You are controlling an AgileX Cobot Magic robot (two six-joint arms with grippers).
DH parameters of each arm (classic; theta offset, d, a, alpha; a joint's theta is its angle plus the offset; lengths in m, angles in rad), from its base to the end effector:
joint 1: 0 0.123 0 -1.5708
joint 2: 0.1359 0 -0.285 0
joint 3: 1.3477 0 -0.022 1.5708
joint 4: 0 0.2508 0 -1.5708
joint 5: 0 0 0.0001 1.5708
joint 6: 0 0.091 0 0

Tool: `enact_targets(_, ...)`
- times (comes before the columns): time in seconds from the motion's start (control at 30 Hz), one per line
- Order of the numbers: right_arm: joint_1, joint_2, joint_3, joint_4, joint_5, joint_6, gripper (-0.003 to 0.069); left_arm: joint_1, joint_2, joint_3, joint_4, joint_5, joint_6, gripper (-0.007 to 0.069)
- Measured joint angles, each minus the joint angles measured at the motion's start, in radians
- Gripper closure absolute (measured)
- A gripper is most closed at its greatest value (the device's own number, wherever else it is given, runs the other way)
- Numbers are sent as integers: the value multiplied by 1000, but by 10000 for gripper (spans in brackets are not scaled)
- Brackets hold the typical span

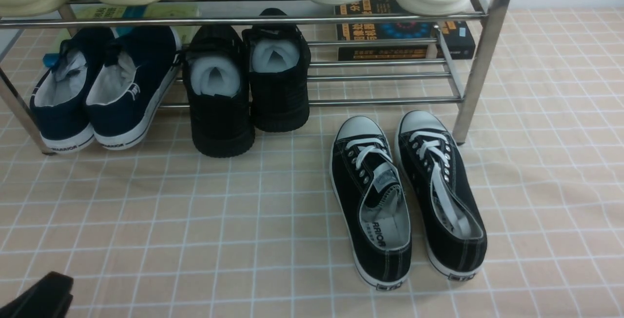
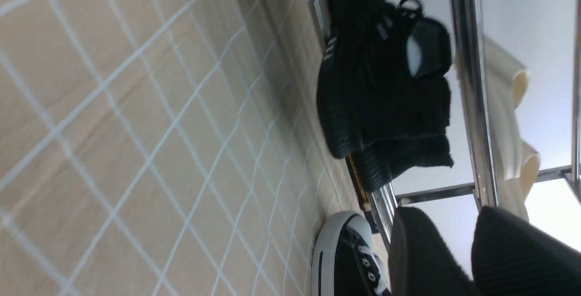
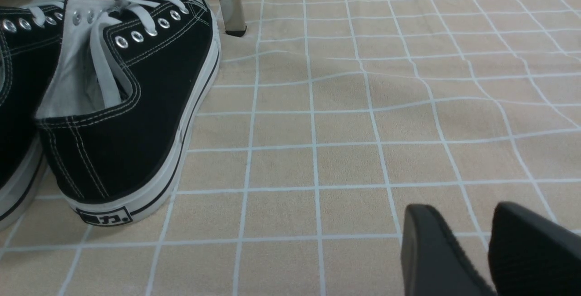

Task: Take the shoes off the shelf from the light coffee tablecloth by hand.
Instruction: 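Grasp a shoe standing on the lower shelf of the shoe rack with the left gripper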

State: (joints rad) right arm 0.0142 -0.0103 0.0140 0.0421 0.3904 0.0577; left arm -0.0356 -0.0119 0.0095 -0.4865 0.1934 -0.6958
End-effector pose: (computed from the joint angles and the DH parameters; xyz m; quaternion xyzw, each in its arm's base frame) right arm 0.0520 0.0022 0.1740 0.0285 0.8063 0.0392 0.5896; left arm 0.0550 -0.0102 0.1951 -0.3705 0.6352 -0.4123 0.5379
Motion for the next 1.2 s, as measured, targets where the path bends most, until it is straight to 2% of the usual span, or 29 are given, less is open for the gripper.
enact_targets(0.07,0,0,0,0,0,0,432,0,0,-34,17,13,50,450)
enact_targets(0.17,0,0,0,0,0,0,431,0,39,-190,81,82,190,567)
enact_targets(0.23,0,0,0,0,0,0,431,0,148,-307,133,168,243,615)
enact_targets(0.3,0,0,0,0,0,0,431,0,229,-367,160,225,255,624)
enact_targets(0.37,0,0,0,0,0,0,431,0,449,-495,217,435,265,624)
enact_targets(0.4,0,0,0,0,0,0,431,0,466,-503,221,435,267,624)
enact_targets(0.43,0,0,0,0,0,0,431,0,565,-553,248,529,271,624)
enact_targets(0.53,0,0,0,0,0,0,426,0,816,-683,330,653,277,618)
enact_targets(0.7,0,0,0,0,0,0,421,-1,1108,-899,392,672,282,545)
enact_targets(0.87,0,0,0,0,0,0,421,-47,1298,-1070,408,671,299,419)
enact_targets(0.93,0,0,0,0,0,0,421,-92,1384,-1164,437,656,295,338)
enact_targets(1.0,0,0,0,0,0,0,421,-120,1471,-1235,466,614,265,260)
enact_targets(1.03,0,0,0,0,0,0,421,-124,1484,-1246,470,606,259,254)
enact_targets(1.07,0,0,0,0,0,0,421,-133,1529,-1281,480,572,243,217)
enact_targets(1.2,0,0,0,0,0,0,421,-138,1629,-1322,468,459,228,180)
